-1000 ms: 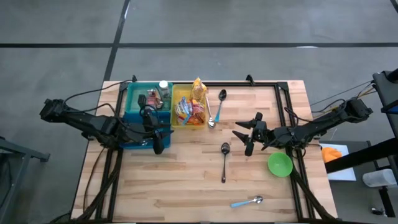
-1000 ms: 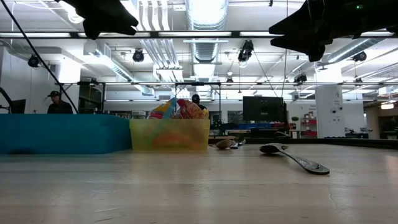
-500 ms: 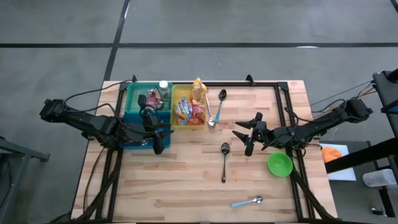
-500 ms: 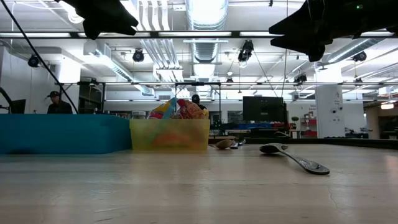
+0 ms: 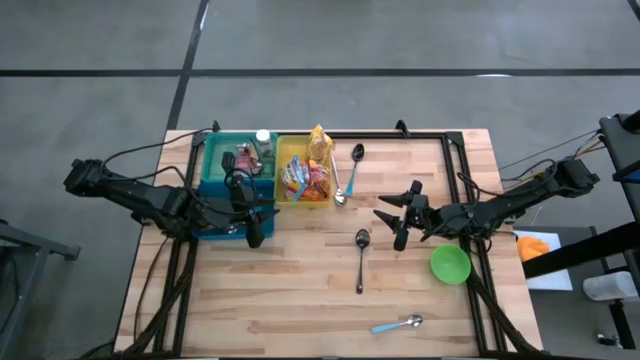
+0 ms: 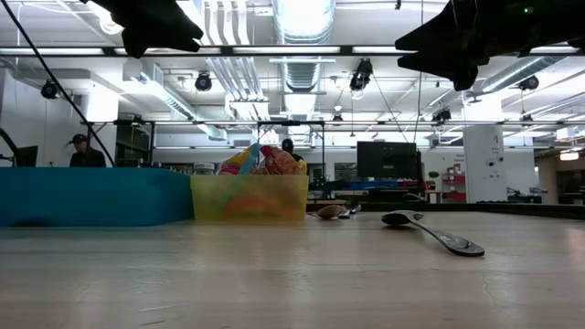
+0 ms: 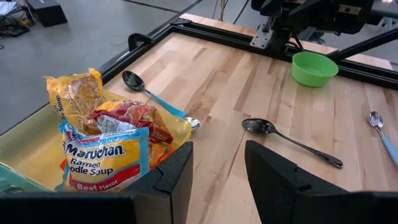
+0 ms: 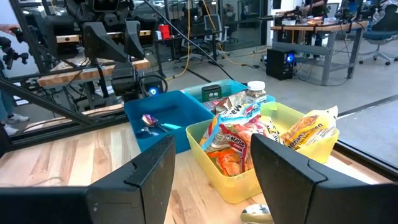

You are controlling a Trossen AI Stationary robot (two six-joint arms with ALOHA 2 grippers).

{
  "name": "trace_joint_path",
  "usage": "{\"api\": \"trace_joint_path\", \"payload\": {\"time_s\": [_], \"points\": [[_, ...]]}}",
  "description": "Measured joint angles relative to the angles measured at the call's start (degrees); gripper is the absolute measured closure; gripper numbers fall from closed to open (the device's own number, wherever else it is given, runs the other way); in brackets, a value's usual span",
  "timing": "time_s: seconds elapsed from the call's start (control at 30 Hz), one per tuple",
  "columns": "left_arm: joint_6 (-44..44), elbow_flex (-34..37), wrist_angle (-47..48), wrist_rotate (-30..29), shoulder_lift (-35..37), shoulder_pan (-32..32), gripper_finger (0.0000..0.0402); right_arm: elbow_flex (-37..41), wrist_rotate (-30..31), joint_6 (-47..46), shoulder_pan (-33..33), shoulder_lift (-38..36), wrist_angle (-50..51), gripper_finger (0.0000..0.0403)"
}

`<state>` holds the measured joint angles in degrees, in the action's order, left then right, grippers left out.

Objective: Pick & Place Food Item
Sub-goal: Put the silver spoon into the blue bin

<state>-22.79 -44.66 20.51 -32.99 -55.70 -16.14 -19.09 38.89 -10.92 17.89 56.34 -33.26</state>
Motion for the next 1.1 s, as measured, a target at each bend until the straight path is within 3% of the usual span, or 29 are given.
{"api": "trace_joint_path", "payload": {"time_s": [0.3, 0.47, 0.7, 0.9, 1.1], "points": [[0.0, 0.0, 0.0, 0.0, 0.0, 0.0, 0.0256, 0.0, 0.11, 0.48, -0.04, 0.0, -0.08, 0.0197], [0.0, 0.0, 0.0, 0.0, 0.0, 0.0, 0.0256, 0.0, 0.11, -5.24, -0.04, 0.04, 0.28, 0.0197], [0.0, 0.0, 0.03, 0.0, 0.0, 0.0, 0.0256, -0.26, 1.8, -3.46, -0.98, 0.37, -0.13, 0.0197], [0.0, 0.0, 0.09, 0.02, 0.0, 0.0, 0.0256, -0.72, 2.71, 12.29, -1.03, 2.96, 0.0, 0.0197], [0.0, 0.0, 0.33, 0.02, 0.0, 0.0, 0.0256, -6.09, 6.29, 24.22, -2.08, 11.7, 0.08, 0.0197]]}}
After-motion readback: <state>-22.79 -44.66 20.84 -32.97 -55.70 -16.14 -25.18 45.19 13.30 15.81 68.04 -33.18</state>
